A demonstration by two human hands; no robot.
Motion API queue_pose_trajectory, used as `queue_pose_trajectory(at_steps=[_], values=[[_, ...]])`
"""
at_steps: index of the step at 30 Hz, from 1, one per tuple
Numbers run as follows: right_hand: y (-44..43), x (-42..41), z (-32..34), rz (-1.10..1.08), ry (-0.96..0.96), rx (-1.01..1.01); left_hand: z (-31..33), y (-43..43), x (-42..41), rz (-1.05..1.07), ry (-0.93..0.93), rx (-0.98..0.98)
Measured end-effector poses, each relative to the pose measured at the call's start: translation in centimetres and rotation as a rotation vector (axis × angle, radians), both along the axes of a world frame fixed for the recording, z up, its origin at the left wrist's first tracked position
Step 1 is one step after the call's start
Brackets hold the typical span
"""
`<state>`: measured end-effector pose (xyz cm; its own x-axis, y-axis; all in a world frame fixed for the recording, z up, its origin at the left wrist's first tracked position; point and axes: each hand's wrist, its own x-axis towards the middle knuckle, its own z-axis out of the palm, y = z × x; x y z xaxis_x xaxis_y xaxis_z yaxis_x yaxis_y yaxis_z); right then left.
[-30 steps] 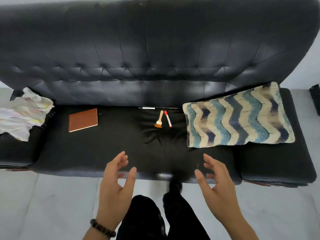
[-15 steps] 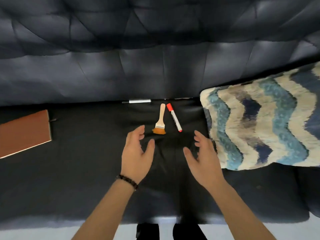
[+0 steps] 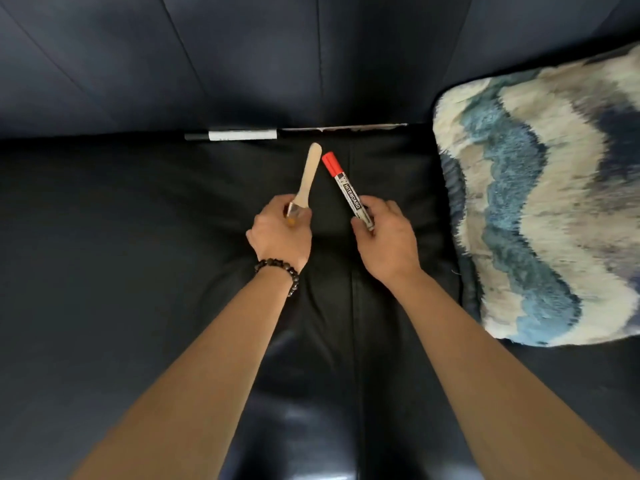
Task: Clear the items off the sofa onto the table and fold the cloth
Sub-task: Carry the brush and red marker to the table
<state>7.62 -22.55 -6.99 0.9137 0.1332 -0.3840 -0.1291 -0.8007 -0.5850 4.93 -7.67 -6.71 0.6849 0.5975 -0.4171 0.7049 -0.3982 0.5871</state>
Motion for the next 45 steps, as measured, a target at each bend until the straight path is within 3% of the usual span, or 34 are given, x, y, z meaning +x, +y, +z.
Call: queue_pose_trajectory(at_steps=[3, 7, 15, 21, 26, 29, 35, 40, 45], values=[[-0.9, -1.5, 3.5, -0.100, 0.044, 0.137, 4.4, 0.0, -2.4, 0.143, -0.185, -0.221], [-2.2, -7.1, 10.4, -0.200, 0.046, 0.268, 12.3, -0.6, -9.2, 0.231, -0.252, -0.361], [-4.4, -17.1, 28.3, -0.373, 0.015, 0.356, 30.0, -1.2, -18.7, 0.229, -0.276, -0.370], [-7.6, -24.6, 46.8, -0.586, -0.164, 0.346, 46.8, -0.6, -19.9, -0.032, -0.436, -0.418], [-10.6, -33.8, 62.1, -0.807, -0.431, 0.323, 60.9, -2.5, -20.6, -0.380, -0.651, -0.512], [-12.7, -40.3, 68.2, -0.940, -0.609, 0.246, 66.3, -5.4, -22.4, -0.556, -0.774, -0.575], [-17.0, -54.8, 71.2, -1.352, -0.829, 0.188, 70.6, -14.4, -29.2, -0.939, -0.828, -0.689], [-20.9, -67.2, 69.1, -1.705, -0.818, 0.216, 70.7, -24.7, -38.5, -1.265, -0.770, -0.641], [-27.8, -77.8, 68.5, -1.883, -0.846, 0.217, 71.2, -35.9, -48.6, -1.469, -0.837, -0.569]])
